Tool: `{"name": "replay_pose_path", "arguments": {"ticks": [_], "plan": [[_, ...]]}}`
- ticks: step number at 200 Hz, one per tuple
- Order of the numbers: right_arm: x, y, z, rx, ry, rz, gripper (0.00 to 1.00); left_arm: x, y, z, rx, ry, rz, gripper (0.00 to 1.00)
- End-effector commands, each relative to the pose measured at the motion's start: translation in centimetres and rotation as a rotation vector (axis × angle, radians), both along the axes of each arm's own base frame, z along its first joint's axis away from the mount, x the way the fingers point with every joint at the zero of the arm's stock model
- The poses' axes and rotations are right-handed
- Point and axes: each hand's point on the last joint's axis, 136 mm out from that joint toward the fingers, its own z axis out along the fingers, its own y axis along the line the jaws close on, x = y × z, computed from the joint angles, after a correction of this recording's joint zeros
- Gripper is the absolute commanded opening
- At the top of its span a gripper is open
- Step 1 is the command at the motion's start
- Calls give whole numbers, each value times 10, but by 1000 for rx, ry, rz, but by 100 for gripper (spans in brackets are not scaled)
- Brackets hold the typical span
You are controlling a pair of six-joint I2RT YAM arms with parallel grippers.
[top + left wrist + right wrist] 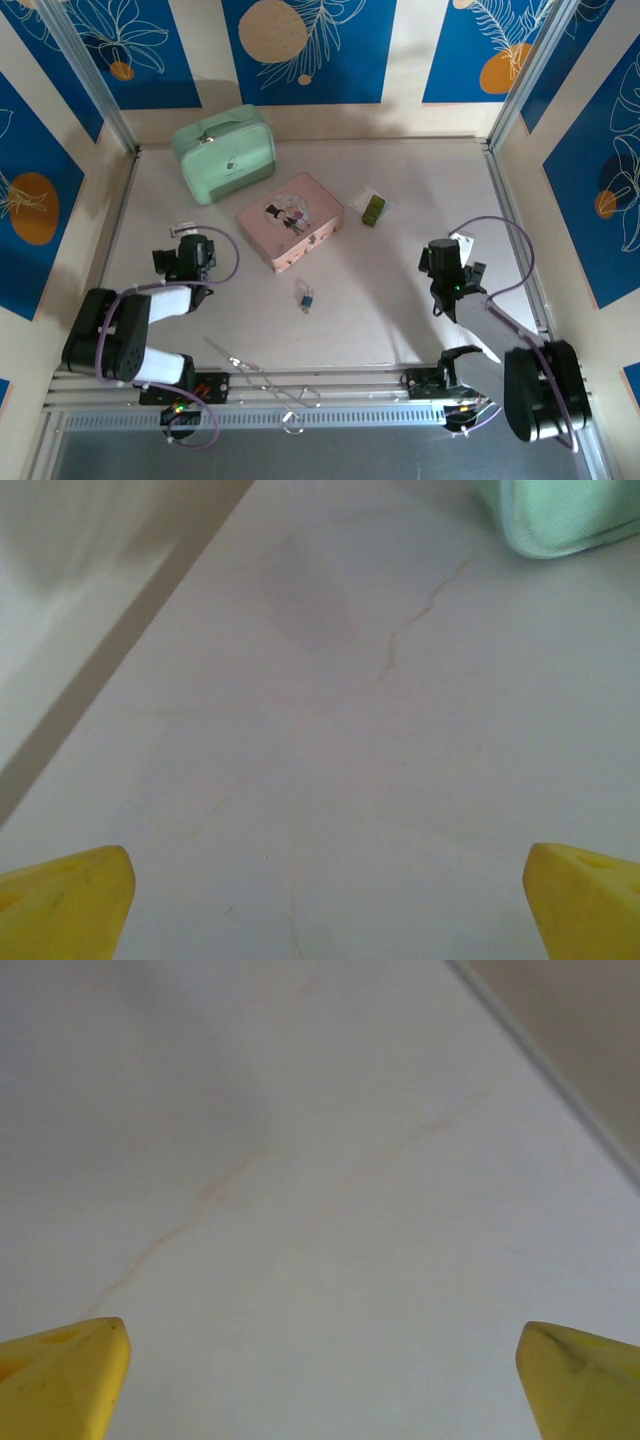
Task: Unlock the padlock with the key
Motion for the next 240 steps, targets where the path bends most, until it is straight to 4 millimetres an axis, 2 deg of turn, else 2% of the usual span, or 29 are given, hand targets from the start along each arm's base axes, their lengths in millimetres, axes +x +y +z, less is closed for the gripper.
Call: {"name": "replay_pose_path", "arguments": {"ticks": [1,9,26,41,44,52,69,78,100,240], "plan": [[51,38,36,32,-186,209,99,31,-15,49,-12,-278,-101,99],[59,44,39,27,-222,250,99,32,-22,42,-44,-226,-139,99],[71,58,49,59,-330,351,99,41,-37,41,-45,-240,-239,99],[80,63,52,77,-368,413,99,44,-53,28,-59,-196,-336,99],[82,63,52,75,-363,417,99,44,-53,22,-58,-188,-339,99],[86,63,49,75,-351,432,99,47,-50,30,-37,-251,-326,99],[93,67,34,93,-363,481,99,48,-49,22,-69,-189,-320,99],[97,65,24,101,-356,476,99,49,-49,25,-70,-211,-322,99],[105,55,19,192,-301,454,99,48,-49,24,-74,-203,-322,99],[105,55,20,186,-302,457,99,50,-50,23,-90,-193,-340,99]]}}
